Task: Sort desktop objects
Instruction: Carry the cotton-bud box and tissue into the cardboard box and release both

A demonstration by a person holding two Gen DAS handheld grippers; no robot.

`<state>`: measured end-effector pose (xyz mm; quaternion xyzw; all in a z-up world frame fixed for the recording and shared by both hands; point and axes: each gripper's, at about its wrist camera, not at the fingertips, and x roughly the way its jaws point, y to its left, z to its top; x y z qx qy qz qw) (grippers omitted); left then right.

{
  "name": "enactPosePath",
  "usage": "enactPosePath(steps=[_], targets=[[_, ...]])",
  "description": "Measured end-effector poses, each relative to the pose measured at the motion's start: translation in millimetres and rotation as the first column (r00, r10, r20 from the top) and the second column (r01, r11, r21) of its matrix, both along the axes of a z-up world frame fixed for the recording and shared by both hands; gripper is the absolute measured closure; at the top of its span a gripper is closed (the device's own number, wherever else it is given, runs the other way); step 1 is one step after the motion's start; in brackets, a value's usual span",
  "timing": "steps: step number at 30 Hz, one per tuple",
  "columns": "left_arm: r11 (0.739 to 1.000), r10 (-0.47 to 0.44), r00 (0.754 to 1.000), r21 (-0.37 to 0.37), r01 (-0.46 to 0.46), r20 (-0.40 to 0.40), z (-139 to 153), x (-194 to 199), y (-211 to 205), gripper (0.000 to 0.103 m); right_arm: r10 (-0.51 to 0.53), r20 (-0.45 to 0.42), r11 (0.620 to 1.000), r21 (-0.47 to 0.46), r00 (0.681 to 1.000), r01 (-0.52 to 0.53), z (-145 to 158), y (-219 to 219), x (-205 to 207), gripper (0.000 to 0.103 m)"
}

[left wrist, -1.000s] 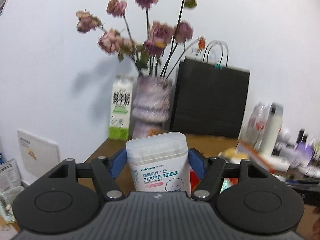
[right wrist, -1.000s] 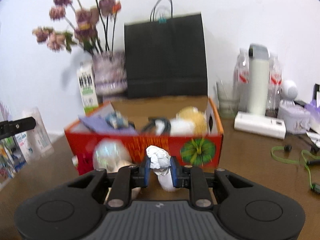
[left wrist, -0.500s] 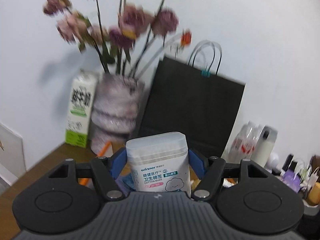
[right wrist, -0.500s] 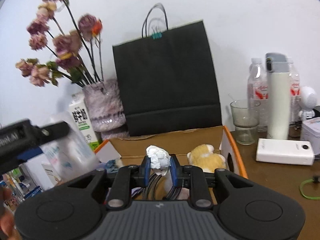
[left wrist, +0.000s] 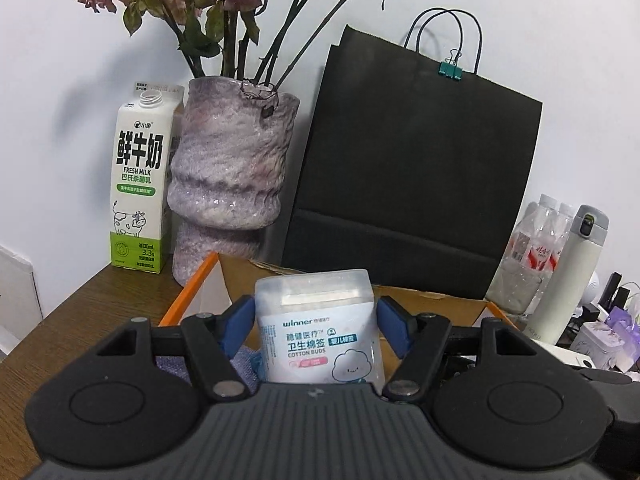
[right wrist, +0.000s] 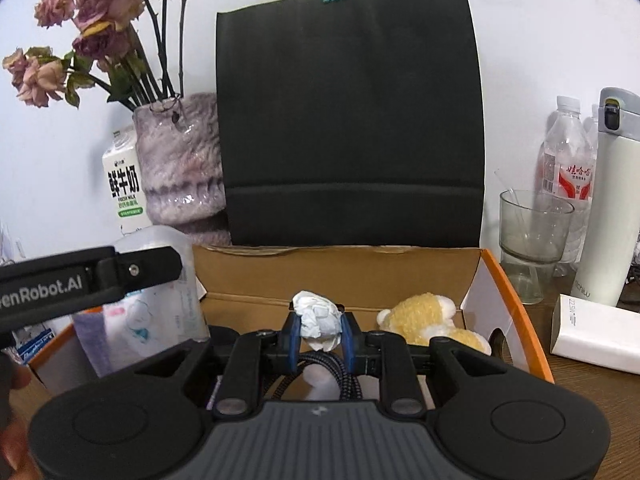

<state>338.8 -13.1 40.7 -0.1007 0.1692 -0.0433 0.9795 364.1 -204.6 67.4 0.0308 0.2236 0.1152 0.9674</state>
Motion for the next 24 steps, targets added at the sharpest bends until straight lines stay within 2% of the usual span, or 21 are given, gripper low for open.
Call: enactPosePath(steps=[2,3,4,5,6,7,9,12,14,15,19,24], targets=[[1.0,0.0,1.0,0.002,0.0,-0.013,-1,3,0,0.034,-0.006,0.008,1.0,-0.005,1.0,0.006,0,0,-1,0.08],[1.0,0.002,1.0,0.002,-0.002,-0.021,-2,3,0,0.032,-0.008,0.01,1.0,-0.008,1.0,0.009,0,0,-2,0.071],[1.0,0.006,1.0,0.0,-0.006,-0.024,-2,3,1,0.028,-0.013,0.013,1.0,-0.008,1.0,0.013,0,0,-3,0.053],[1.0,0.009,0.999,-0.001,-0.009,-0.031,-3,4,1,0.014,-0.02,0.023,1.0,-0.01,1.0,0.021,0,-1,-4,0.044],[1.0,0.009,0.999,-0.006,-0.009,-0.034,-3,3,1,0.004,-0.028,0.033,0.999,-0.015,0.999,0.029,1,-1,-6,0.028],[1.0,0.008,1.0,-0.017,-0.008,-0.029,-2,1,1,0.002,-0.035,0.046,0.999,-0.023,0.998,0.036,2,-1,-7,0.022],[0.999,-0.007,1.0,-0.032,0.007,-0.023,1,-2,2,0.0,-0.038,0.062,0.999,-0.036,0.997,0.04,3,-1,-9,0.021],[1.0,-0.005,1.0,-0.022,0.005,-0.018,3,-6,-1,0.0,-0.05,0.064,0.998,-0.036,0.997,0.052,4,-3,-10,0.009],[1.0,0.001,1.0,-0.005,-0.002,-0.025,2,-6,-3,0.0,-0.059,0.057,0.997,-0.044,0.997,0.061,4,-3,-10,0.007],[1.0,0.004,1.0,0.003,-0.004,-0.03,1,-6,-4,0.0,-0.063,0.053,0.997,-0.046,0.997,0.066,4,-3,-9,0.001],[1.0,0.015,0.999,0.022,-0.013,-0.052,-4,-5,-5,0.0,-0.072,0.047,0.996,-0.042,0.996,0.074,3,-4,-9,0.0],[1.0,0.022,0.999,0.007,-0.021,-0.046,-1,-9,-2,0.0,-0.083,0.05,0.996,-0.036,0.995,0.085,3,-6,-12,0.0]])
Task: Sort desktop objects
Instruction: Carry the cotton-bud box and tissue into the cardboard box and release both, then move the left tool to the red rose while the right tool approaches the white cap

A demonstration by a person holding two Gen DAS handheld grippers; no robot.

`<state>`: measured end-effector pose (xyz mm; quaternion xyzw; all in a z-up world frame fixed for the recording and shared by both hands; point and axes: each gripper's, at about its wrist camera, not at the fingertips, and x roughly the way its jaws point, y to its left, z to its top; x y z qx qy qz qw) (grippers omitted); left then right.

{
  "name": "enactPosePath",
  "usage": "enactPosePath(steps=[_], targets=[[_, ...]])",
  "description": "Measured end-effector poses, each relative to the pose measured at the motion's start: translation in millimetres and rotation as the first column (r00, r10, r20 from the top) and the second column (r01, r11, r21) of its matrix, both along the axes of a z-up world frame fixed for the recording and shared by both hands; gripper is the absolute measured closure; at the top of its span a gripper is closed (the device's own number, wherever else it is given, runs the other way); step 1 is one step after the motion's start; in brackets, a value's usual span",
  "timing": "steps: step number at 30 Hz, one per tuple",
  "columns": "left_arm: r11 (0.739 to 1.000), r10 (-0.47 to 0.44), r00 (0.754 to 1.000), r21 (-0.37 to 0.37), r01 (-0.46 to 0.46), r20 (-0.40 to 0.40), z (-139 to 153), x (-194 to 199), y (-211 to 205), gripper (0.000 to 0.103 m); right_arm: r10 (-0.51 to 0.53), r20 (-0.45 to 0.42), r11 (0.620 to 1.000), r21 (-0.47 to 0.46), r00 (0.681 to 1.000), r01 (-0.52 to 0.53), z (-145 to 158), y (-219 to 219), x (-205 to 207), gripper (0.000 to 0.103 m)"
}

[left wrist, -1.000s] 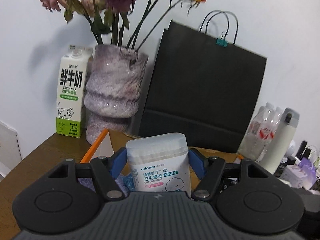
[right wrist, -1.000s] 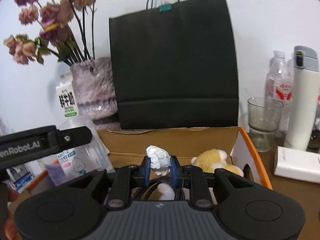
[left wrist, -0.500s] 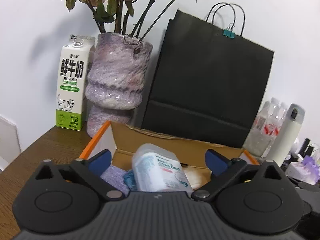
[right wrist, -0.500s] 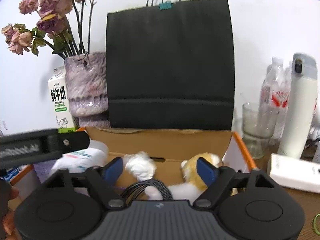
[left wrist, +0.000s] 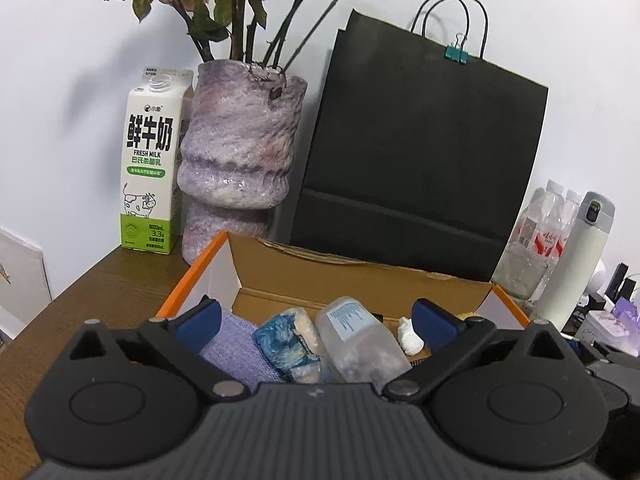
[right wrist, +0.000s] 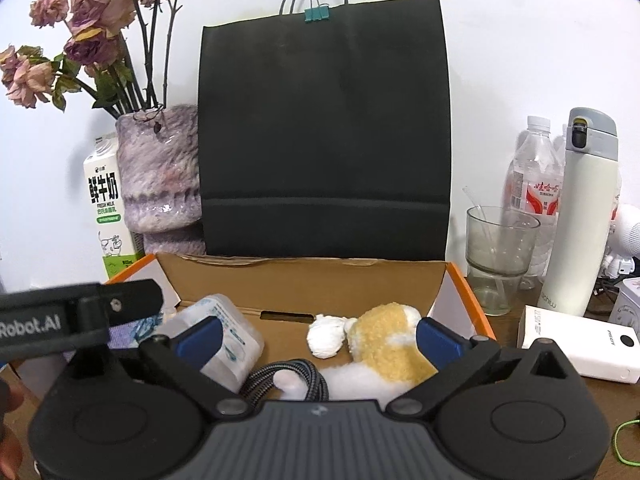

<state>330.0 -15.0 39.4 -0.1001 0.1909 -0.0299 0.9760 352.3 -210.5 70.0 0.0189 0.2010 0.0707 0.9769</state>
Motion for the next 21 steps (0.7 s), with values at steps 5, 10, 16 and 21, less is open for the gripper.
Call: enactPosePath(steps=[5,10,16,21], targets=[[1.0,0.001,1.0,-0.002,-0.001,0.031,6,-11,0,0.0,-0.01,0.006,1.0,0.007,1.0,0.01,0,-2,-9,0.0],[1.0,0.023,0.998,-0.002,-0.023,0.061,9,-33,6,0.0,-0.019,0.036,1.0,-0.014,0.999,0.02,2,-4,-28,0.0],[0.996,0.075,0.996,-0.045,-0.073,0.052,7,-64,25,0.0,-0.031,0.038,0.999,-0.012,0.999,0.032,0,-13,-60,0.0],[0.992,0.117,0.993,-0.053,-0.117,0.013,1,-88,41,0.0,-0.039,0.043,0.997,-0.065,0.998,0.042,-5,-15,-90,0.0]])
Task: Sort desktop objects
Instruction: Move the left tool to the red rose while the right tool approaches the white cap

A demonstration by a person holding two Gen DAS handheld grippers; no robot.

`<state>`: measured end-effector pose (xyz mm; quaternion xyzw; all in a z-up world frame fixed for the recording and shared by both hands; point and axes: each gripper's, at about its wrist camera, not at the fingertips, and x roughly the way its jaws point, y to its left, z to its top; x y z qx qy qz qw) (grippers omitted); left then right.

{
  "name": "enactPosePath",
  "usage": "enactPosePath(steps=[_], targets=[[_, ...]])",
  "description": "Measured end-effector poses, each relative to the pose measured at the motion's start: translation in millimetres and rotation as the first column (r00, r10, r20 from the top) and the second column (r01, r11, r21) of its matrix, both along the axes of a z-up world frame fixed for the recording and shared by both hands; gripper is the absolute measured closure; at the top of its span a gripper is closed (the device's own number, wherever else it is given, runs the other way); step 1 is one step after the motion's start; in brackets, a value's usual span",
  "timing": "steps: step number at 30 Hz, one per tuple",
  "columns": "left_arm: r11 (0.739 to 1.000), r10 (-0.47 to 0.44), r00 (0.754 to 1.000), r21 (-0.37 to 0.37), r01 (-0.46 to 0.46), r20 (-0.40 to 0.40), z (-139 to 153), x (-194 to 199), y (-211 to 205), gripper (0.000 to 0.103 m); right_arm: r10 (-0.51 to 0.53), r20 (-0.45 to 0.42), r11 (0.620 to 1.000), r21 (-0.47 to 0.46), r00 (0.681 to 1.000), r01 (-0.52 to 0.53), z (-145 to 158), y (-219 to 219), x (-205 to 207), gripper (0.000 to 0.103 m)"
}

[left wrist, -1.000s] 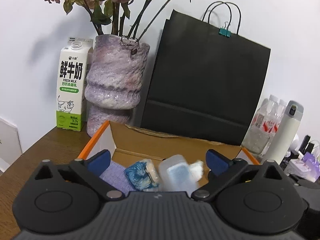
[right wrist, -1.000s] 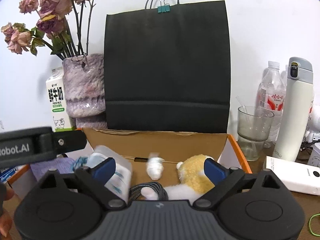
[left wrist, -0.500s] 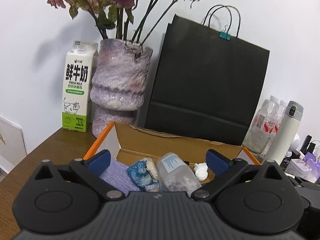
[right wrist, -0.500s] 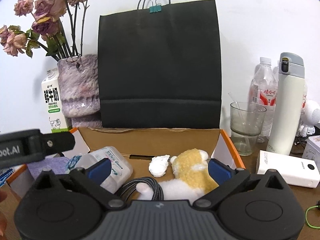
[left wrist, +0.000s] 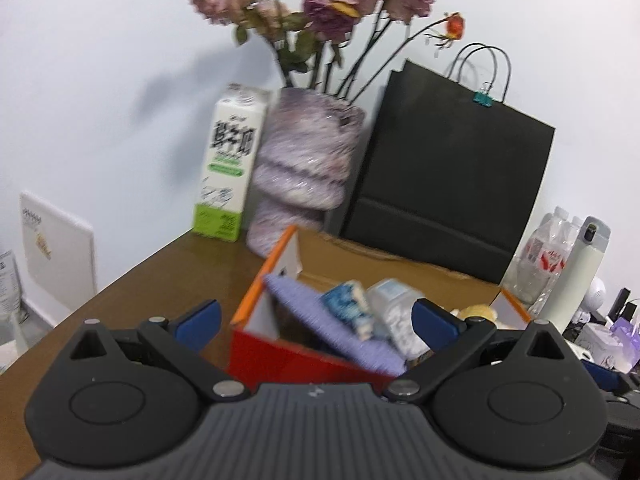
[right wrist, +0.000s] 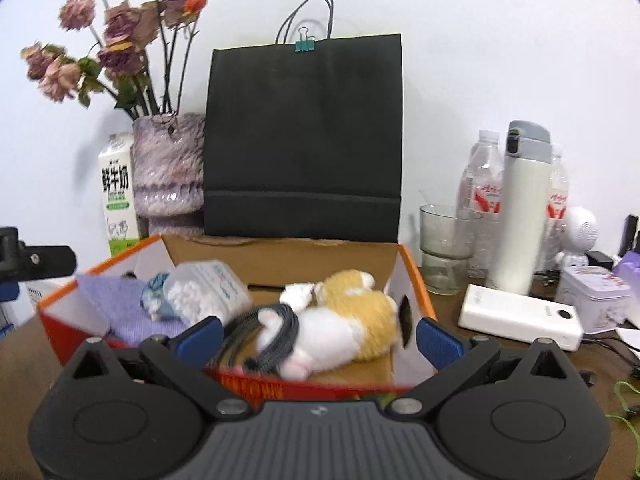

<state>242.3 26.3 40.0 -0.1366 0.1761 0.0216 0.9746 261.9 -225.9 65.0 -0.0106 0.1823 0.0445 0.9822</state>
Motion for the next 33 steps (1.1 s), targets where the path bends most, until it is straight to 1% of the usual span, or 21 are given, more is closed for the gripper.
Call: enactPosePath(steps=[4,8,12,15,18,20,27,33], targets=[[1.0,0.026,0.999,-0.005,-0.026,-0.033,-5,-18,10,0.0,-0.009,-0.013,1.0,-0.006,1.0,0.009,-3,-5,-19,0.0],[0.999,0.035,0.998,0.003,-0.035,-0.049,-10,-35,16,0.0,-0.024,-0.033,1.0,0.0,0.999,0.024,-6,-11,-35,0.0],[0.999,0.034,0.997,0.021,-0.032,-0.076,-17,-49,17,0.0,-0.028,-0.057,1.0,-0.006,0.998,0.028,-12,-14,-53,0.0],[0.999,0.034,0.995,0.014,-0.033,-0.098,-20,-61,17,0.0,-0.022,-0.085,0.999,-0.03,0.996,0.019,-19,-10,-64,0.0],[1.0,0.016,0.994,0.022,-0.013,-0.107,-22,-72,12,0.0,-0.014,-0.092,0.998,-0.06,0.996,0.008,-22,-4,-73,0.0],[0.999,0.006,0.994,0.034,-0.002,-0.113,-23,-77,9,0.0,-0.014,-0.094,0.998,-0.058,0.995,0.009,-22,-3,-79,0.0],[0.997,-0.02,0.991,0.072,0.03,-0.133,-29,-79,1,0.0,-0.028,-0.136,0.999,-0.032,0.99,0.024,-24,-9,-79,0.0],[0.995,-0.016,0.99,0.09,0.029,-0.139,-32,-76,-1,0.0,-0.034,-0.186,0.999,-0.015,0.982,0.032,-28,-12,-71,0.0]])
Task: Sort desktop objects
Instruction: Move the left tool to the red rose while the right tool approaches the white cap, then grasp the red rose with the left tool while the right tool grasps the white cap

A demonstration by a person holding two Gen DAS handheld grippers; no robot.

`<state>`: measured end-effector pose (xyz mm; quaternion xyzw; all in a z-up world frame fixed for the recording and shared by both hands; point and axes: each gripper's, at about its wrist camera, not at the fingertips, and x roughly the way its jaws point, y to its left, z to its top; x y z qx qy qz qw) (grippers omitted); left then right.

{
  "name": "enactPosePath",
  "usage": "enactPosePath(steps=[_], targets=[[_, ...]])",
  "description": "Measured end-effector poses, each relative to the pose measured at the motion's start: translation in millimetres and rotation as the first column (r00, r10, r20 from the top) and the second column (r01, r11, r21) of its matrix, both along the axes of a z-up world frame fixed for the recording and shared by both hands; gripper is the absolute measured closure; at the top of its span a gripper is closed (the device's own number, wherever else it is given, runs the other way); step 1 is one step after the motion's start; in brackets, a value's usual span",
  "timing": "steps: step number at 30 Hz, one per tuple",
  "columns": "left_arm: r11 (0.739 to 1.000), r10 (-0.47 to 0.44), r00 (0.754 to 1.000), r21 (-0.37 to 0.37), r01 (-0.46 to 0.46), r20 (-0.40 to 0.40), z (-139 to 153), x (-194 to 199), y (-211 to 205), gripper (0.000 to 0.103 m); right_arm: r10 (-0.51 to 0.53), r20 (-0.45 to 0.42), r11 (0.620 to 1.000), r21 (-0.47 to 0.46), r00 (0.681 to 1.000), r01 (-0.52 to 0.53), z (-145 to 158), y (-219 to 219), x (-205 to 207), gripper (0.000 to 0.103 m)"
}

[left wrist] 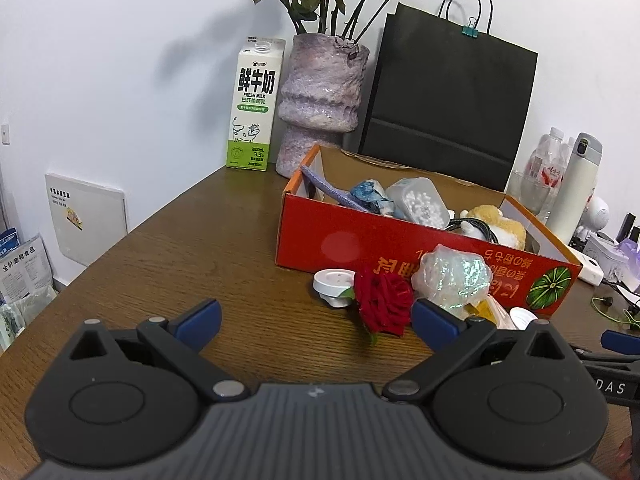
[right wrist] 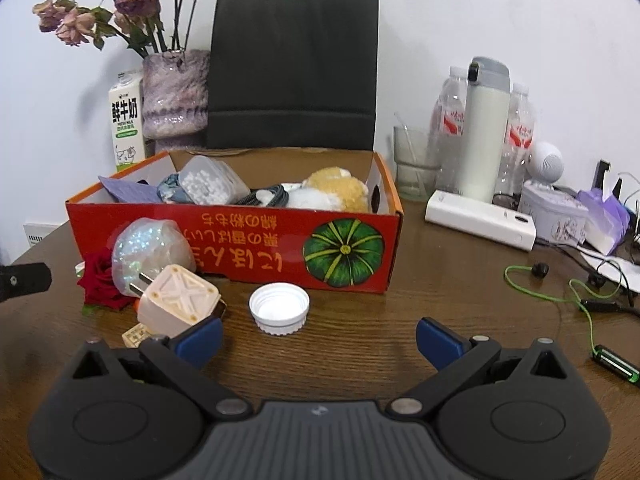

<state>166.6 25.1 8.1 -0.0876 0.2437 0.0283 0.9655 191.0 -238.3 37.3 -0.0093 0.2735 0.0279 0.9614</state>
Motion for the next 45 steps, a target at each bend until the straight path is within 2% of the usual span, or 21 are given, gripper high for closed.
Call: enactPosePath(steps=[7,12,16,22,26,30,38,43,45], targets=[[1.0,-0.013,1.0,0.026,0.013,-0.009,-3,5,-4,0.0,0.011,-0.032,1.0,0.003,0.999,-0.011,-2,1,5,0.0],[0.998,-0.029,0.998,0.049,0.026,0.057,0,22,-14,0.0,-0.004,-0.045,1.0,0.022,0.999,0.005,-3,-1,14,0.0],[0.999,-0.03,0.999,0.043,0.029,0.033,-2,32,-17,0.0,-0.022,-0.043,0.999,0.028,0.999,0.023,-2,-6,20,0.0],[0.999,-0.041,0.999,0.033,0.041,-0.001,-4,42,-16,0.011,-0.033,-0.046,0.999,-0.002,0.998,0.033,-3,-4,32,0.0],[0.998,-0.059,0.998,0.03,0.06,-0.03,-6,49,-19,0.024,-0.034,-0.056,0.999,-0.007,0.998,0.033,-4,-2,40,0.002],[0.996,-0.087,0.995,0.001,0.087,-0.047,-9,54,-20,0.024,-0.016,-0.065,0.999,-0.028,0.998,0.014,-5,3,46,0.004],[0.994,-0.109,0.992,-0.004,0.109,-0.055,-11,58,-24,0.027,0.035,-0.068,0.999,-0.019,0.997,-0.037,-5,10,55,0.014],[0.993,-0.122,0.989,-0.004,0.122,-0.078,-13,63,-26,0.032,0.045,-0.088,0.999,-0.002,0.995,-0.045,-6,10,61,0.028],[0.992,-0.129,0.987,-0.005,0.129,-0.096,-15,66,-27,0.035,0.055,-0.087,0.998,-0.004,0.995,-0.055,-7,11,61,0.029]])
